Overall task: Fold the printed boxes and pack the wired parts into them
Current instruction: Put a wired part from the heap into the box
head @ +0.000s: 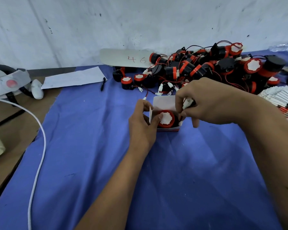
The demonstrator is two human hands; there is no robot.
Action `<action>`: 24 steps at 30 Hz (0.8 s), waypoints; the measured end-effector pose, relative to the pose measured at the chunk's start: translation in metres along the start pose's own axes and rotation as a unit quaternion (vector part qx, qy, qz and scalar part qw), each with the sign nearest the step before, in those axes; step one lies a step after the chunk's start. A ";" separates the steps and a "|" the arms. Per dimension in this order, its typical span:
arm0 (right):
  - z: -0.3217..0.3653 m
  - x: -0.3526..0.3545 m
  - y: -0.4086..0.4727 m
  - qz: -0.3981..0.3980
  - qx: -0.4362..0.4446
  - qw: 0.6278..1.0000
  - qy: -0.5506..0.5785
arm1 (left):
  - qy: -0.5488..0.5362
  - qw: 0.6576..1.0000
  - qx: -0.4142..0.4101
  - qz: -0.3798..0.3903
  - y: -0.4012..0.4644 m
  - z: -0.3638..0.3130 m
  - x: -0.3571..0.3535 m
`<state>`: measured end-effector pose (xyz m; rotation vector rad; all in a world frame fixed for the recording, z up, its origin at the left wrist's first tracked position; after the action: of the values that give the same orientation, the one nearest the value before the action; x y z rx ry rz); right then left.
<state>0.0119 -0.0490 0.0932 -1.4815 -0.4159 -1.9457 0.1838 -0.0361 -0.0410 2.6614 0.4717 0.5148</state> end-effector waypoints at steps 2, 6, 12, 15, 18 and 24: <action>0.000 -0.002 0.002 0.012 -0.004 1.000 0.001 | 0.003 1.000 0.005 -0.004 0.000 0.000 -0.001; 0.000 -0.001 0.003 0.016 -0.017 1.000 -0.004 | 0.002 1.000 0.023 -0.005 -0.001 -0.001 -0.003; 0.012 -0.004 0.012 -0.032 -0.028 0.999 -0.031 | -0.035 0.996 0.074 0.023 0.000 -0.003 -0.008; 0.017 -0.010 0.025 -0.085 -0.067 0.993 -0.046 | -0.059 0.993 0.096 0.029 0.000 -0.004 -0.008; 0.019 -0.017 0.034 -0.172 -0.102 0.978 -0.061 | -0.063 0.990 0.120 0.029 0.001 -0.002 -0.009; 0.020 -0.037 0.043 -0.247 -0.090 0.962 -0.070 | -0.059 0.990 0.127 0.027 0.003 0.002 -0.011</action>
<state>0.0605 -0.0576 0.0594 -1.7656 -0.7484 -2.3178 0.1759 -0.0435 -0.0445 2.9354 0.4578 0.3275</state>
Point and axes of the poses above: each hand's wrist, its own y-axis towards the middle knuckle, its own x-axis out of the back of the hand, z = x × y, the point moved 2 cm from there along y, towards the middle knuckle, and after that the axes turned 7 degrees about z, right-handed, at the moved point
